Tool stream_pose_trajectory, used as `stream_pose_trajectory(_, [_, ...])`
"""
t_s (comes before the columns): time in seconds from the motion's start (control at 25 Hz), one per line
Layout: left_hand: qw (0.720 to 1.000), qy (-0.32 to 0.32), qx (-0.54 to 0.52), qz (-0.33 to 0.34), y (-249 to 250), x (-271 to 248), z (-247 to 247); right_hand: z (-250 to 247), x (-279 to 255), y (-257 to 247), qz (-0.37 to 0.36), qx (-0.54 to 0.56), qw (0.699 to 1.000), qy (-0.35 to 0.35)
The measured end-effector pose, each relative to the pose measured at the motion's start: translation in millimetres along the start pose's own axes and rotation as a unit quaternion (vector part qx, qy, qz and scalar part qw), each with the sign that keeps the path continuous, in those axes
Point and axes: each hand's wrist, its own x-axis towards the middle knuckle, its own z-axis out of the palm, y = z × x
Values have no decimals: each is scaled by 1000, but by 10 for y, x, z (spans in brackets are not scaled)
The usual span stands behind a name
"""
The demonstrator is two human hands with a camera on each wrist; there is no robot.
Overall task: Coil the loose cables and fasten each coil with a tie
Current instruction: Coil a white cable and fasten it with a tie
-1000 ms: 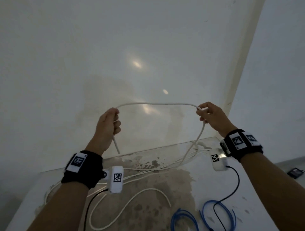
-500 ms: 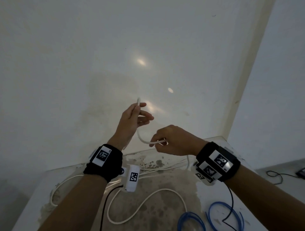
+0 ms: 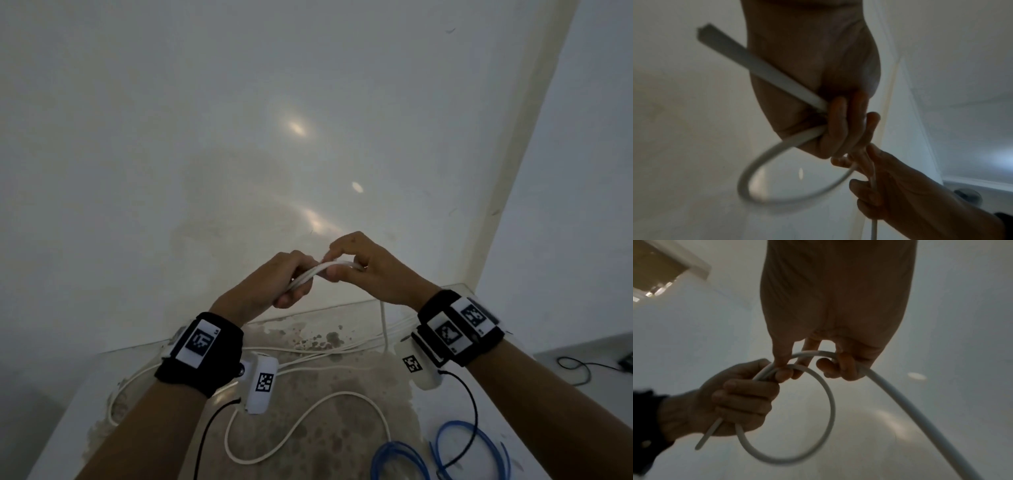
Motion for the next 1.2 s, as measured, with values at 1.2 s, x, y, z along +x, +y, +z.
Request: stream_pose_trajectory(1.2, [944, 128, 246, 179, -260, -52, 155, -271, -76, -348, 87, 40, 985, -142])
